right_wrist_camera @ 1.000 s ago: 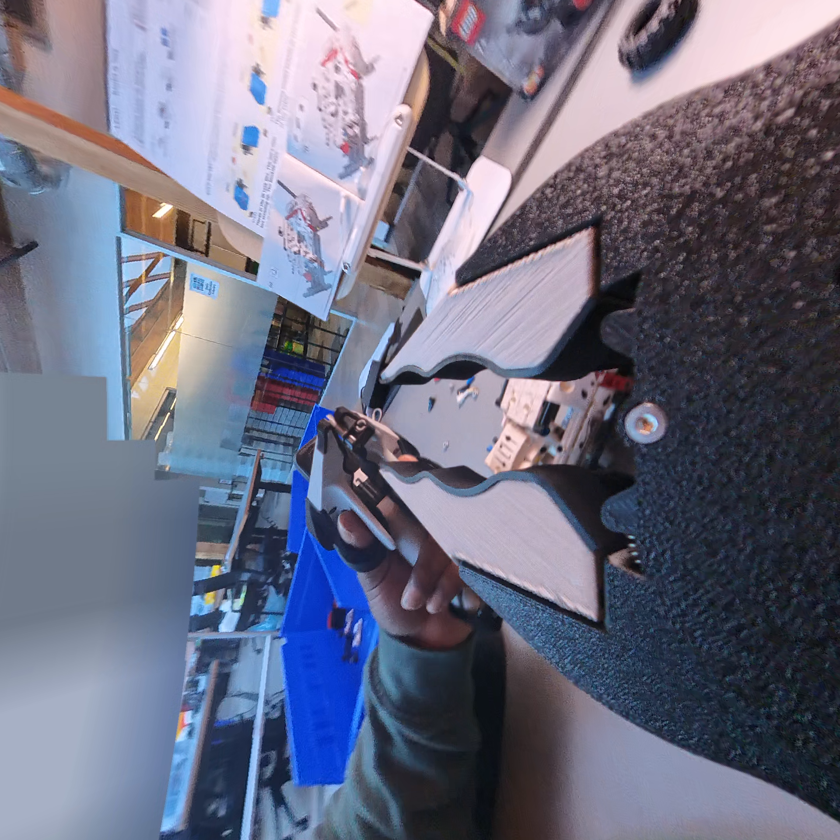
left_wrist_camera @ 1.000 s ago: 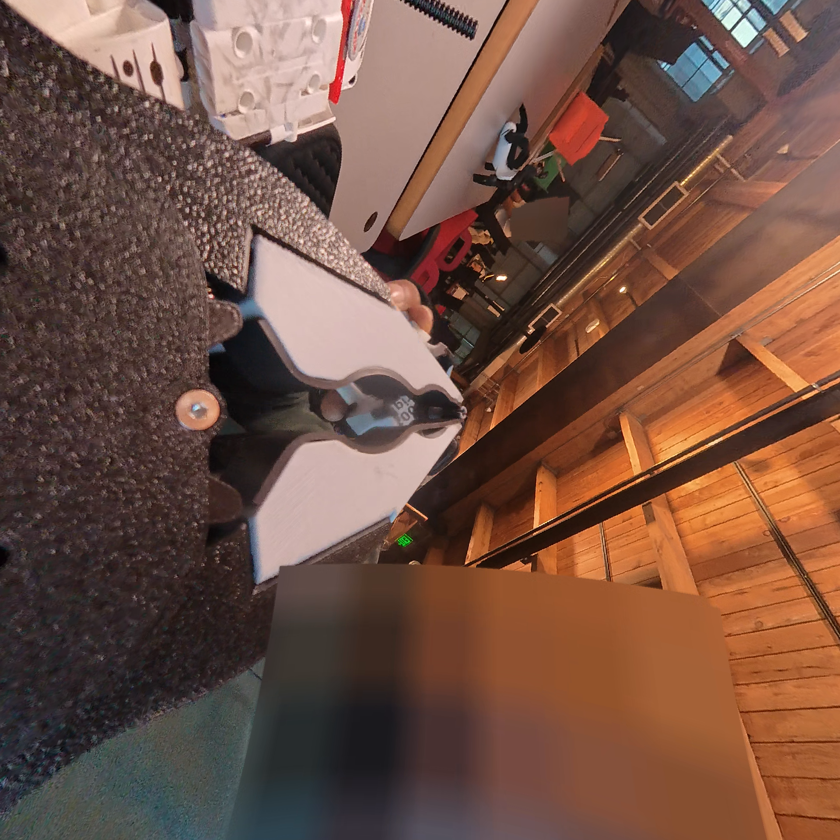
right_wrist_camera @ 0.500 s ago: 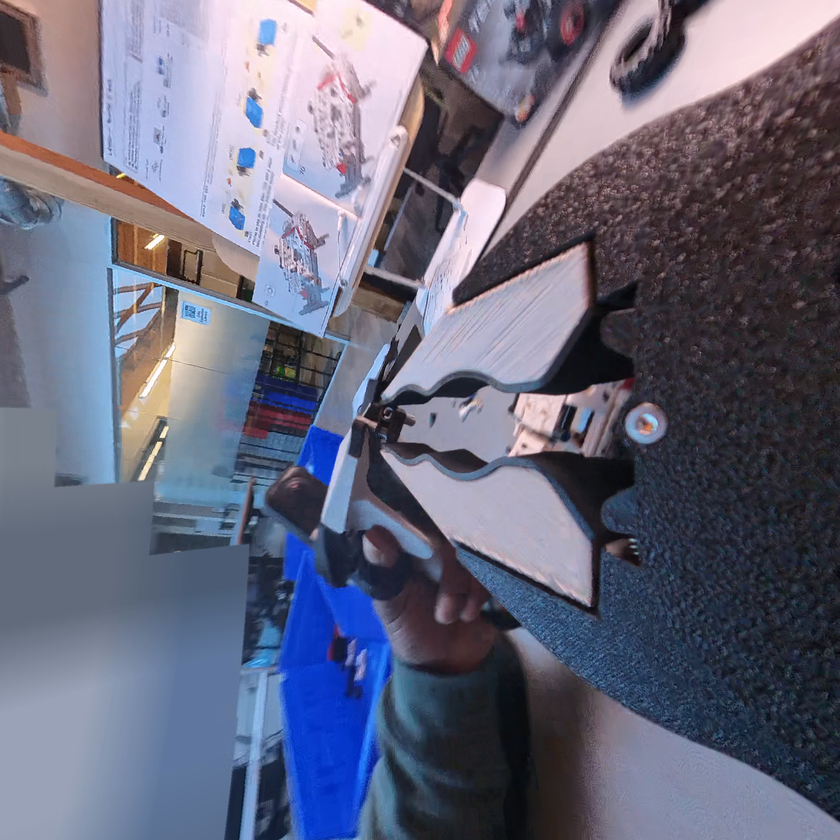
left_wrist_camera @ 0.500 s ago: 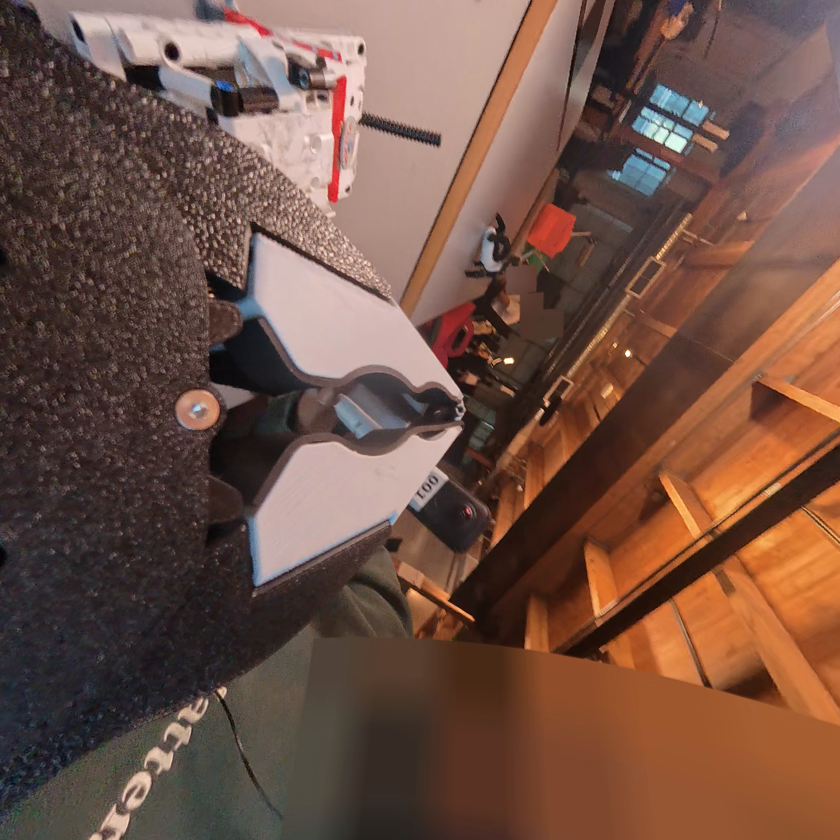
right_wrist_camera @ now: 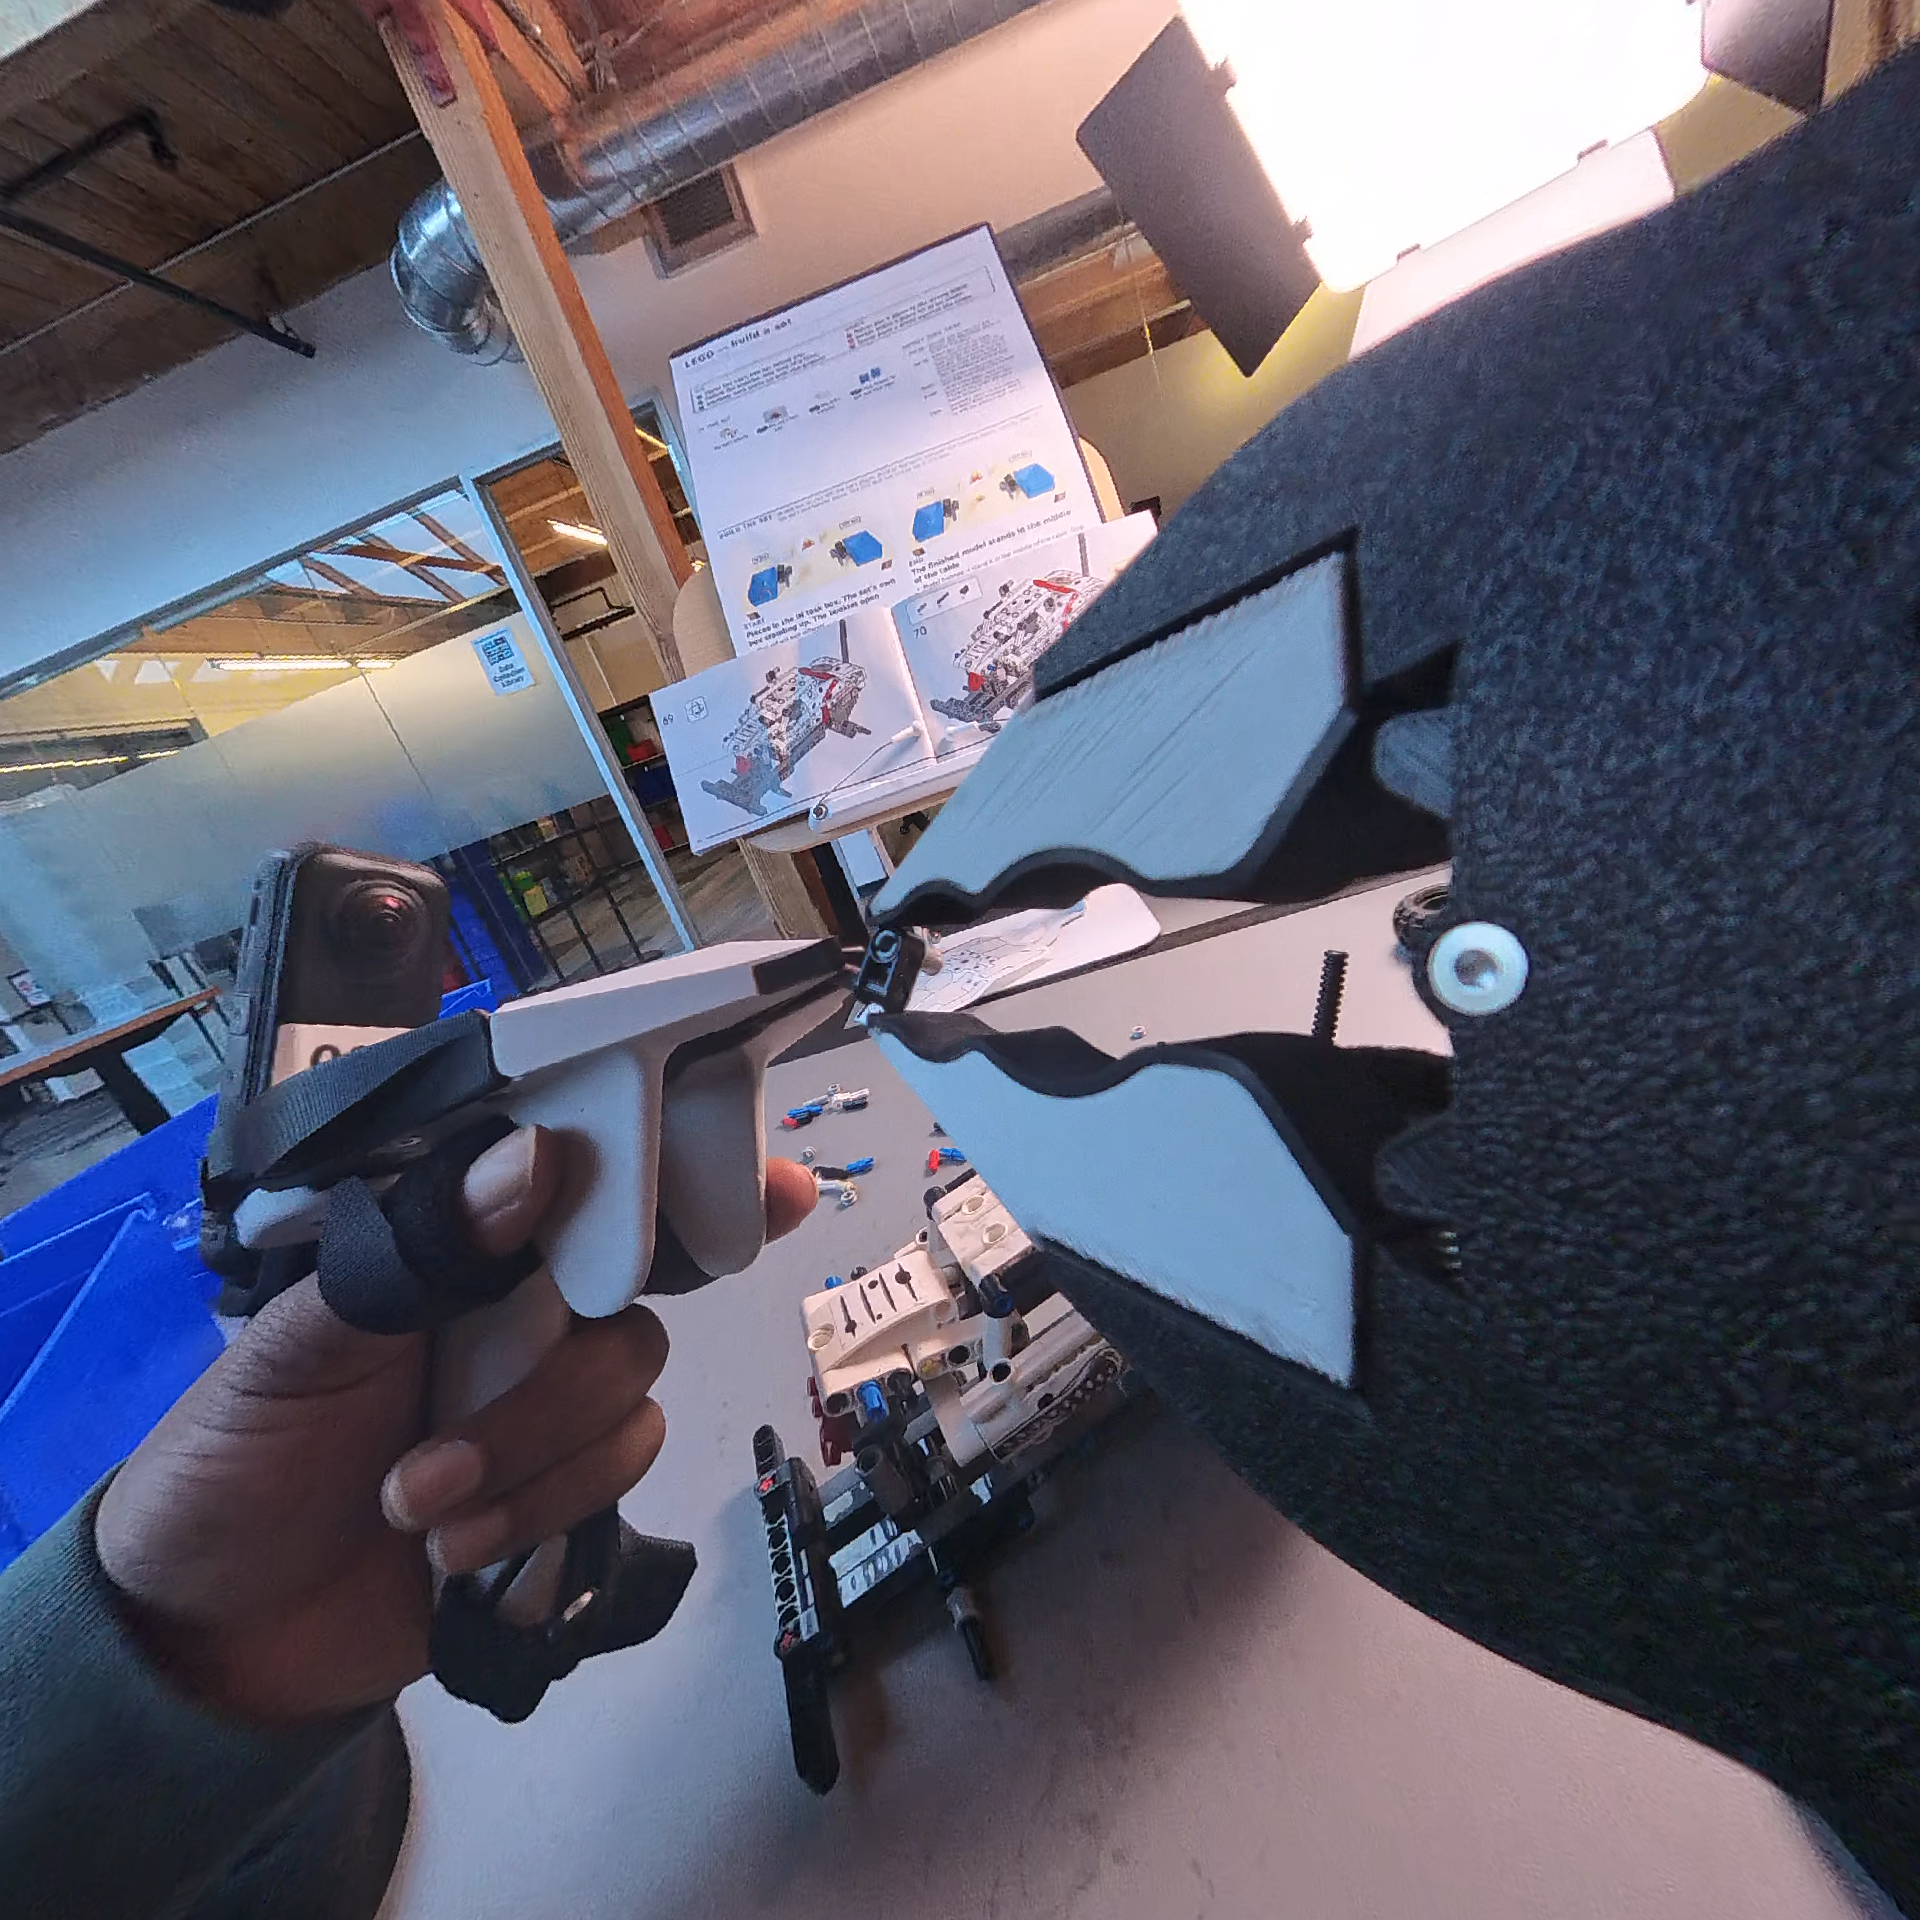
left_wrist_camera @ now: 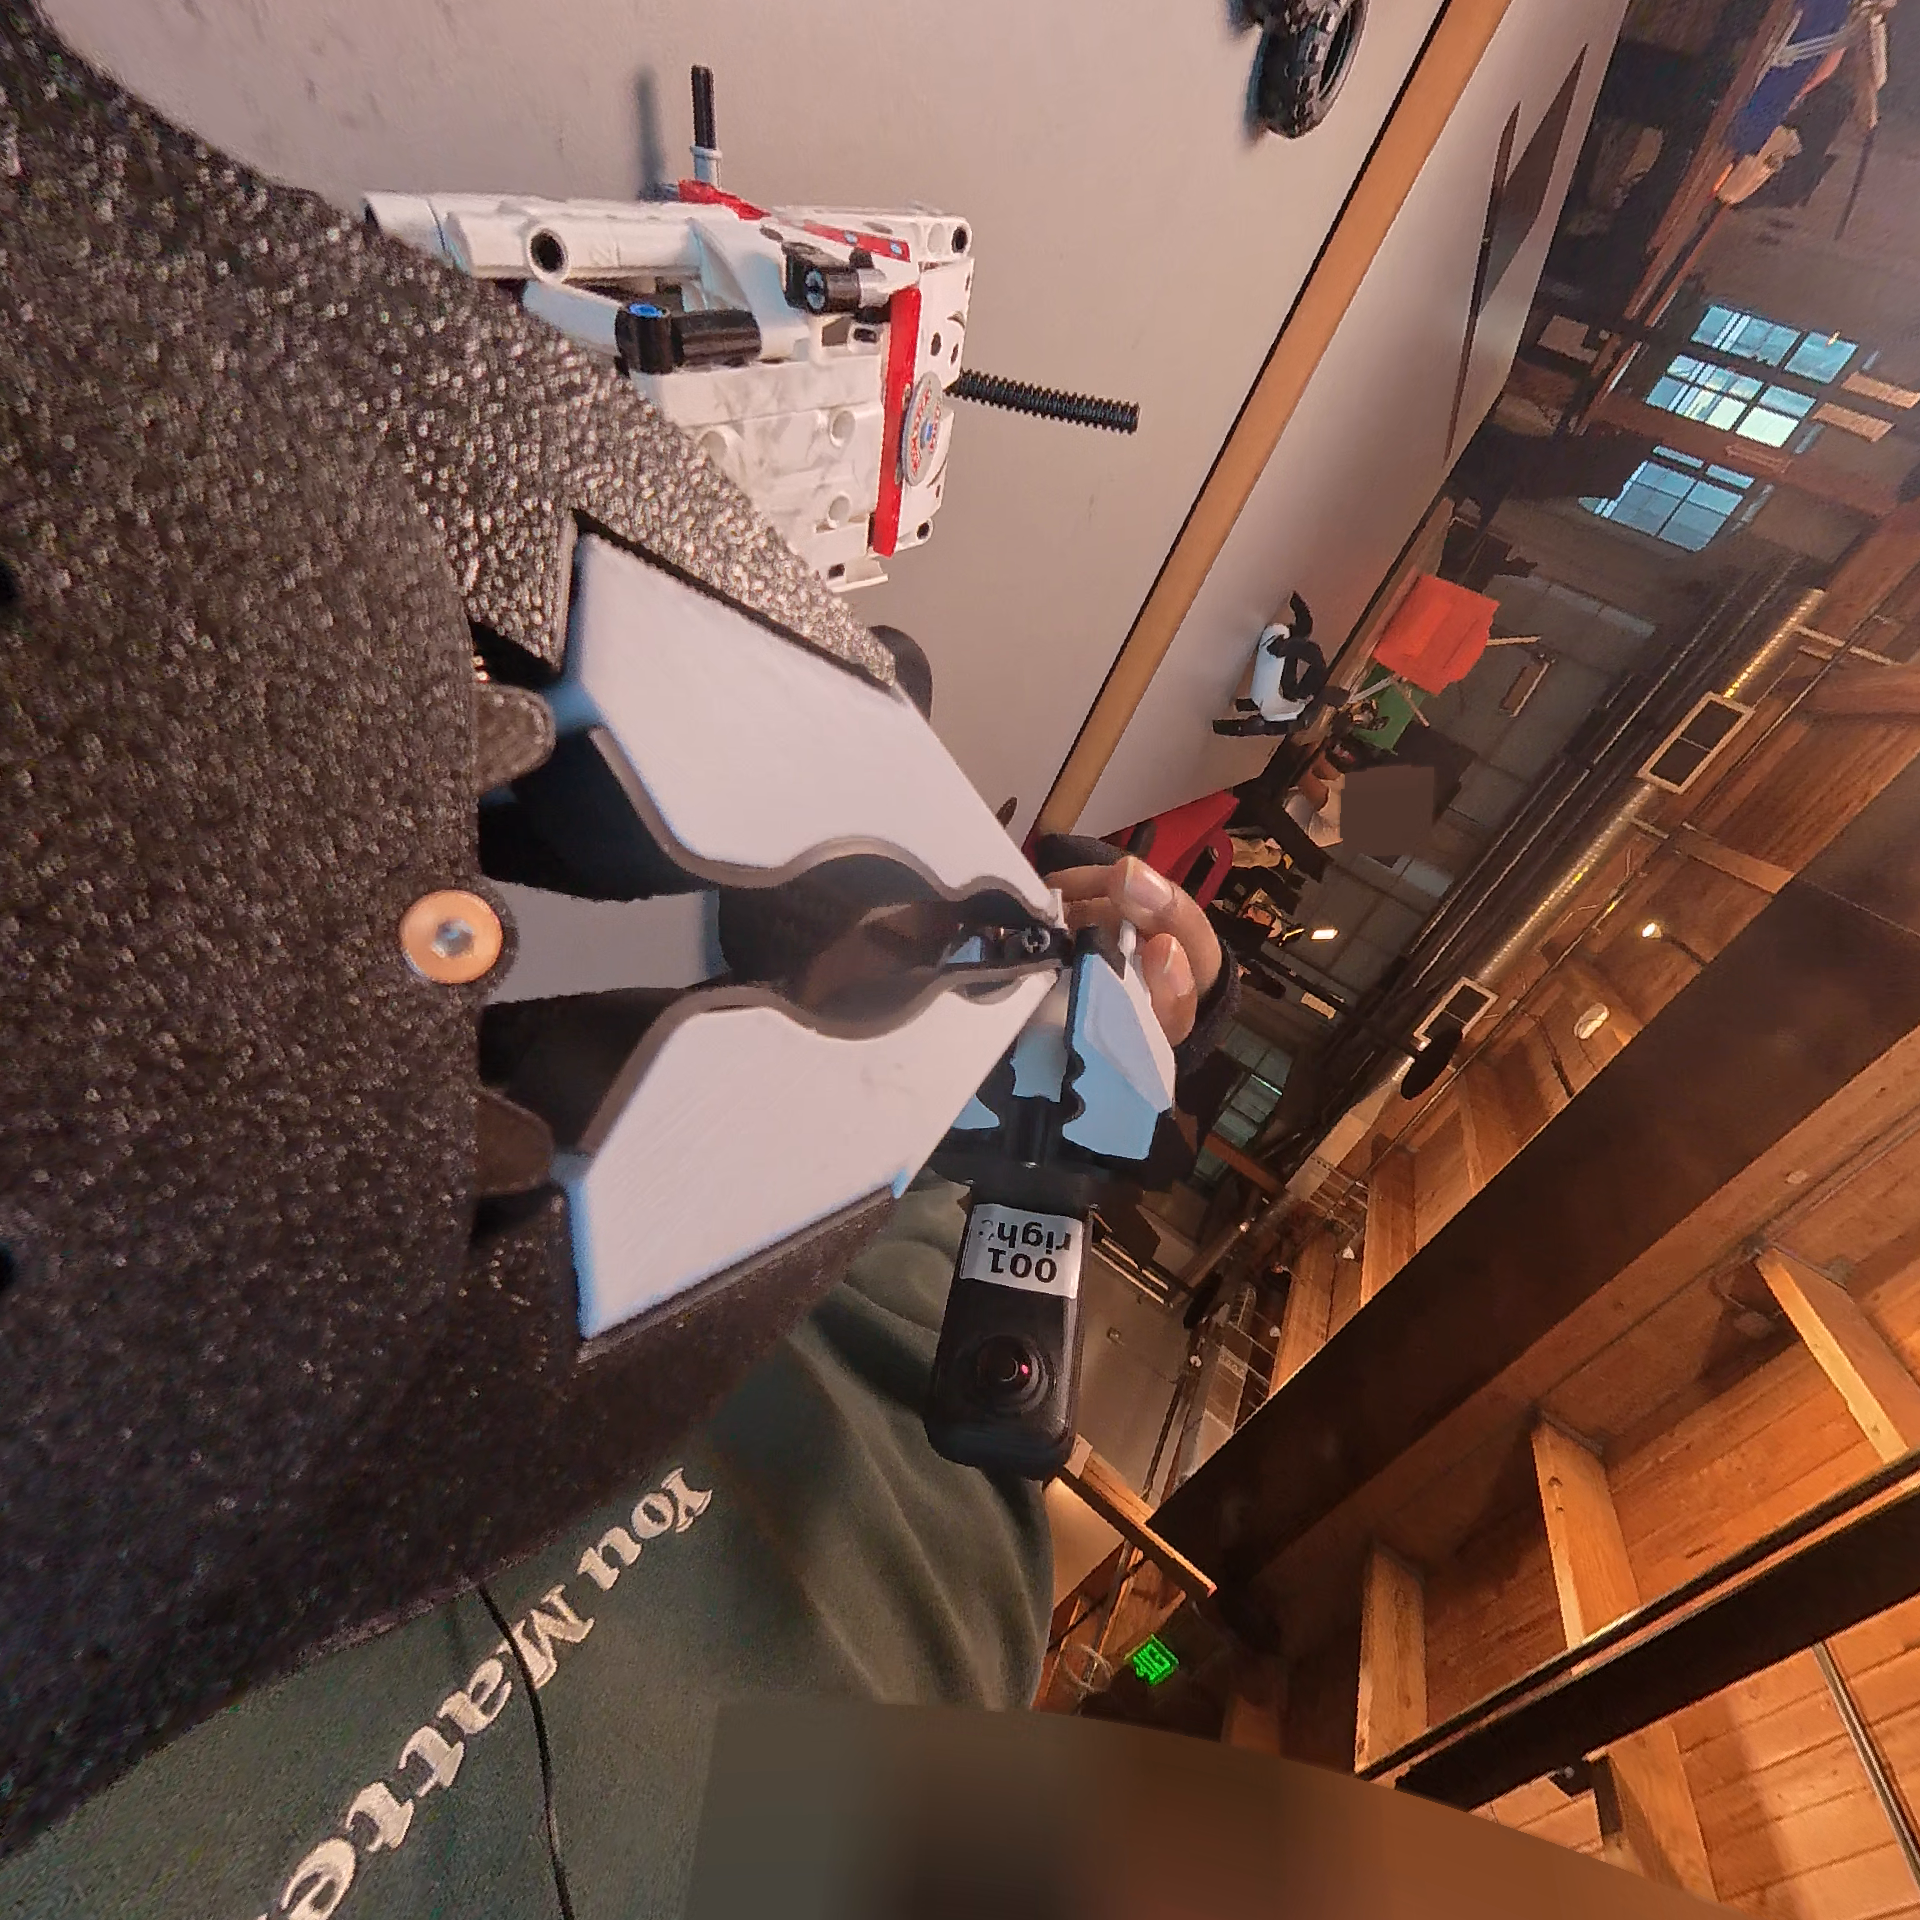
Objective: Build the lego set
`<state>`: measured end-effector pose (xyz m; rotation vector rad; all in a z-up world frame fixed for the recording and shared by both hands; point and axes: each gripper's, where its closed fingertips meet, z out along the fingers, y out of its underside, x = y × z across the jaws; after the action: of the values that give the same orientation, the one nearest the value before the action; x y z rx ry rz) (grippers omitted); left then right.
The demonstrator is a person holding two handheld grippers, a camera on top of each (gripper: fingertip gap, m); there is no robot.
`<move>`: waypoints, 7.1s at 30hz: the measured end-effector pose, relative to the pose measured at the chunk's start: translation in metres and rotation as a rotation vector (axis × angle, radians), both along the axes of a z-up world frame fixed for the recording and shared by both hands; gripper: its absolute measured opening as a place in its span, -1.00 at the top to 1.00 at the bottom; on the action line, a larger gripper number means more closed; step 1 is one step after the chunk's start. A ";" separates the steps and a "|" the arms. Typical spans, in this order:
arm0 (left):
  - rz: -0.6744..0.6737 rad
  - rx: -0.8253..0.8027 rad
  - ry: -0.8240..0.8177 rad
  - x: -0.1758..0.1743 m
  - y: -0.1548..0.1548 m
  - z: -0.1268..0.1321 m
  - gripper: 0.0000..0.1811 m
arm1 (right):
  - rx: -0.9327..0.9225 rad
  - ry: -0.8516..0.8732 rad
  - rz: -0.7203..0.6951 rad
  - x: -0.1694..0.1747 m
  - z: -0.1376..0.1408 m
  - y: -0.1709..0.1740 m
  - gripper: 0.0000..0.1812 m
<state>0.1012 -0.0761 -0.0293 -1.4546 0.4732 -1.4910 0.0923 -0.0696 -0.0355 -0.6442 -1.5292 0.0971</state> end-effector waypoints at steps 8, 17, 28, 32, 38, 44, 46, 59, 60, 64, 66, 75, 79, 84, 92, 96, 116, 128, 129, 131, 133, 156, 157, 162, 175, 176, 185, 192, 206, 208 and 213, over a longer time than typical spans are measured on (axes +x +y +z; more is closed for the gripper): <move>-0.167 -0.032 -0.222 -0.001 -0.017 0.020 0.96 | -0.154 0.176 0.125 0.001 0.019 -0.019 0.82; -0.225 -0.065 -0.308 0.001 -0.021 0.025 0.96 | -0.164 0.241 0.158 0.003 0.025 -0.024 0.83; -0.197 -0.053 -0.265 0.002 -0.018 0.021 0.96 | -0.160 0.184 0.152 0.004 0.022 -0.020 0.85; 0.028 0.067 0.095 -0.017 0.006 0.002 0.69 | -0.162 0.084 0.112 0.015 0.015 -0.003 0.84; 0.194 0.059 0.695 -0.034 0.032 -0.078 0.27 | -0.057 -0.170 -0.001 0.033 -0.059 0.029 0.84; 0.214 0.037 0.868 -0.021 0.042 -0.112 0.06 | 0.066 -0.189 -0.018 0.026 -0.080 0.024 0.84; 0.199 0.027 0.871 -0.017 0.044 -0.116 0.10 | 0.093 -0.201 -0.033 0.023 -0.083 0.027 0.84; 0.232 -0.023 0.878 -0.016 0.047 -0.121 0.19 | 0.172 -0.189 -0.140 0.019 -0.089 0.030 0.84; 0.234 -0.024 0.879 -0.016 0.047 -0.121 0.19 | 0.191 -0.187 -0.147 0.019 -0.089 0.029 0.85; 0.239 -0.030 0.876 -0.016 0.047 -0.121 0.19 | 0.245 -0.163 -0.153 0.019 -0.089 0.030 0.85; 0.238 -0.030 0.874 -0.016 0.047 -0.121 0.19 | 0.261 -0.165 -0.147 0.020 -0.089 0.031 0.85; 0.261 -0.049 0.873 -0.018 0.049 -0.121 0.20 | 0.299 -0.118 -0.173 0.019 -0.089 0.035 0.85; 0.267 -0.056 0.874 -0.018 0.049 -0.121 0.20 | 0.305 -0.090 -0.161 0.018 -0.089 0.035 0.86; 0.264 -0.059 0.875 -0.018 0.049 -0.121 0.20 | 0.338 -0.089 -0.100 0.015 -0.089 0.032 0.85; 0.252 -0.056 0.861 -0.018 0.048 -0.121 0.20 | 0.349 -0.053 -0.003 0.014 -0.089 0.030 0.85; 0.241 -0.054 0.849 -0.018 0.047 -0.121 0.20 | 0.351 -0.034 0.033 0.014 -0.089 0.029 0.85; 0.290 -0.046 0.887 -0.018 0.046 -0.121 0.21 | 0.256 -0.118 -0.057 0.021 -0.092 0.048 0.86; 0.453 -0.113 0.908 -0.023 0.055 -0.121 0.20 | -0.032 -0.087 -0.297 0.020 -0.094 0.051 0.86; 0.461 -0.113 0.909 -0.023 0.055 -0.121 0.20 | -0.109 -0.078 -0.303 0.020 -0.094 0.051 0.86; 0.474 -0.114 0.916 -0.024 0.055 -0.121 0.20 | -0.217 -0.064 -0.314 0.019 -0.095 0.051 0.85; 0.484 -0.114 0.917 -0.025 0.055 -0.121 0.20 | -0.315 -0.059 -0.326 0.019 -0.096 0.052 0.86; 0.499 -0.083 0.991 -0.028 0.055 -0.124 0.19 | -0.581 -0.045 -0.322 0.017 -0.099 0.061 0.88; 0.500 -0.081 0.996 -0.028 0.055 -0.124 0.19 | -0.590 -0.060 -0.344 0.017 -0.100 0.061 0.88; 0.500 -0.083 0.990 -0.027 0.055 -0.123 0.19 | -0.731 -0.041 -0.390 0.019 -0.104 0.063 1.00; 0.526 0.065 0.980 -0.030 0.052 -0.104 0.29 | -0.777 0.059 -0.304 0.017 -0.098 0.059 1.00; 0.533 0.090 0.990 -0.031 0.052 -0.101 0.32 | -0.777 0.055 -0.304 0.016 -0.099 0.059 1.00; 0.529 0.222 0.991 -0.027 0.051 -0.085 0.47 | -0.766 0.072 -0.281 0.014 -0.094 0.065 1.00; 0.069 0.367 1.149 -0.013 0.058 -0.082 0.55 | -0.687 0.020 -0.218 0.010 -0.094 0.070 1.00; -0.375 0.246 1.070 -0.004 0.081 -0.099 0.95 | -0.650 0.000 -0.104 0.006 -0.095 0.075 1.00; -0.362 0.263 1.057 -0.007 0.080 -0.097 0.96 | -0.654 0.011 -0.098 0.006 -0.094 0.077 1.00; -0.244 0.389 1.050 -0.009 0.071 -0.089 0.96 | -0.774 0.079 -0.018 0.011 -0.081 0.072 0.80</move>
<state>0.0923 -0.0055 -0.1179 -1.7998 1.5147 -0.6151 0.1028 0.0028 -0.1160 -1.2427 -1.3867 0.7162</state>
